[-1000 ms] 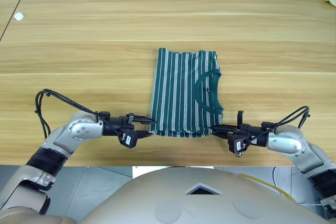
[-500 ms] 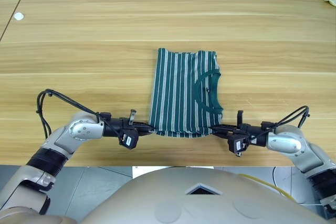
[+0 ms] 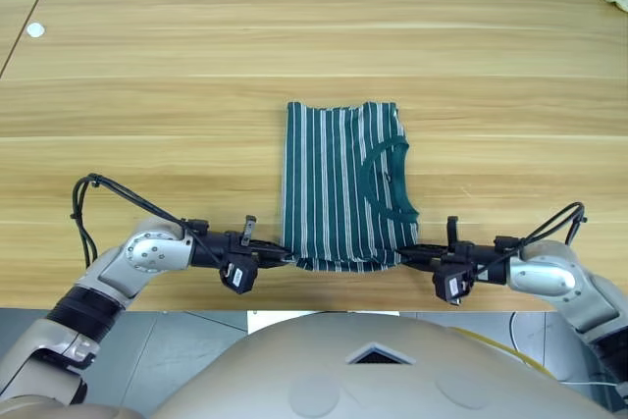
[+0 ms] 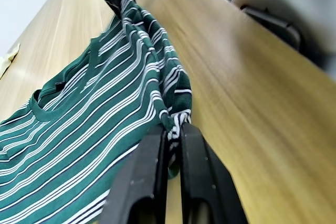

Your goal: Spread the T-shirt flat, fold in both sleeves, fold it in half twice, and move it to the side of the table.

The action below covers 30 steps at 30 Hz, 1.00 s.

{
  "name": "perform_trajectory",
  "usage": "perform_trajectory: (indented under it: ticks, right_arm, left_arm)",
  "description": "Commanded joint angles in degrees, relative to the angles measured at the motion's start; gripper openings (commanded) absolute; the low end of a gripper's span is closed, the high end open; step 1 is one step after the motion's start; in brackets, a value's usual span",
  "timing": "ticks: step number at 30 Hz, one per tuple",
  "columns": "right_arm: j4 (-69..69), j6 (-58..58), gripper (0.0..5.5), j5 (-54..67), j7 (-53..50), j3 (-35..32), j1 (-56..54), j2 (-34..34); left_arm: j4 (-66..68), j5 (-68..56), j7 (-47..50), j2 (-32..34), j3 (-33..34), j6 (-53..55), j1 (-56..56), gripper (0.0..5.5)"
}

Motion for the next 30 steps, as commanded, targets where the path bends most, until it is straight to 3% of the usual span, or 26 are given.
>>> perform_trajectory:
  ticks: [1,8,22,30]
  right_arm:
    - [-2.45,-1.09,0.21,2.2,1.15,-1.6,2.0,-2.9]
    - [-3.8,-0.14,0.21,5.3,1.08,-2.21,0.85,-1.51]
    - [-2.26,8.77,0.21,8.38,-2.01,-6.61,-9.54,6.72]
    - [1.91,15.07,0.21,7.18,-4.11,-8.68,-16.88,10.65]
  left_arm:
    - [-3.8,-4.83,-2.97,1.42,-1.71,1.01,1.45,0.18]
    - [-3.35,-15.11,-3.14,-1.13,0.67,3.2,2.1,0.18]
    - [6.51,-20.63,-1.29,-12.38,9.46,6.27,-1.71,0.18]
    - [4.88,-27.03,-1.34,-17.27,15.5,11.54,-4.64,0.18]
